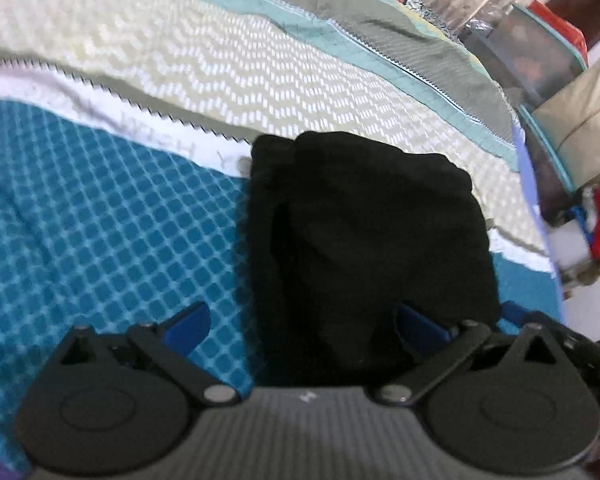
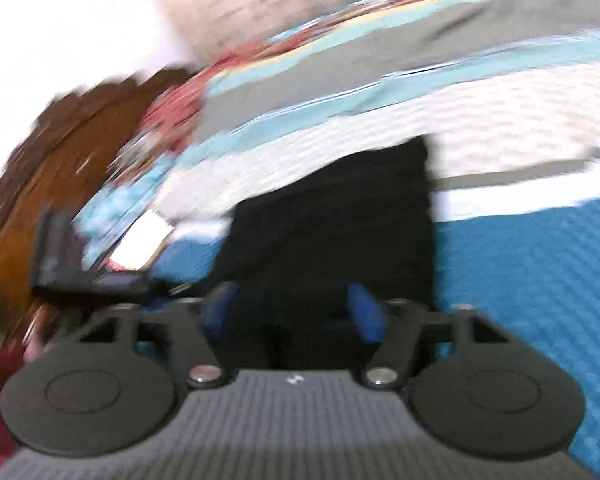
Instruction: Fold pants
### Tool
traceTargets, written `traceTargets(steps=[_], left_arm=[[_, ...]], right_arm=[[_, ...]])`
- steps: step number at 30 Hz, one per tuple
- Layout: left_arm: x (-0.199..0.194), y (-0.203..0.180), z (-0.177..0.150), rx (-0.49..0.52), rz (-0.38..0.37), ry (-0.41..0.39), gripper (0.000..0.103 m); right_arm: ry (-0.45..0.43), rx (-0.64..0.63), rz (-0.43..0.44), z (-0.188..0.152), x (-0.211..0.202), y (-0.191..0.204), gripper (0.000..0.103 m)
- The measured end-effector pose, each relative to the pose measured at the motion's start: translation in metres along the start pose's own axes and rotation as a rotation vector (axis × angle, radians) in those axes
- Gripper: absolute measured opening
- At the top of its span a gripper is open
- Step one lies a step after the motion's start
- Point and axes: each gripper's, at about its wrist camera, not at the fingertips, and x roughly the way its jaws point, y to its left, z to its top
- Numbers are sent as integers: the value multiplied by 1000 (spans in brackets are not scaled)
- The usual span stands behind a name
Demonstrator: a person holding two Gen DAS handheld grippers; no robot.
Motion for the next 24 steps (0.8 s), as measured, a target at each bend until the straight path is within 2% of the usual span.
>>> traceTargets(steps=[3,7,11,15,16,17,18,21,24], left_arm=[[14,6,6,-58,-31,29,103],[27,12,14,-76,-67,36,103],[36,14,18,-65,-120,46,103],[43,23,18,-68,-216,26,101],[44,25,17,-69,-237,8,96],[46,25,16,-65,-250,-6,76],[49,26,15,-66,-248,-12,67],[47,27,16,-99,-263,-36,51],[32,18,33,-84,-298,-71,42]], right_arm=[[17,121,-5,0,5,-27,81],[64,249,65,0,21,-48,82],[111,313,140,3,36,-55,84],[173,328,172,11,45,-52,84],[184,330,187,10,45,-53,84],[195,329,197,11,48,-53,82],[209,321,207,13,53,-50,75],[237,299,241,20,57,-41,53],[195,204,275,37,46,-22,49]])
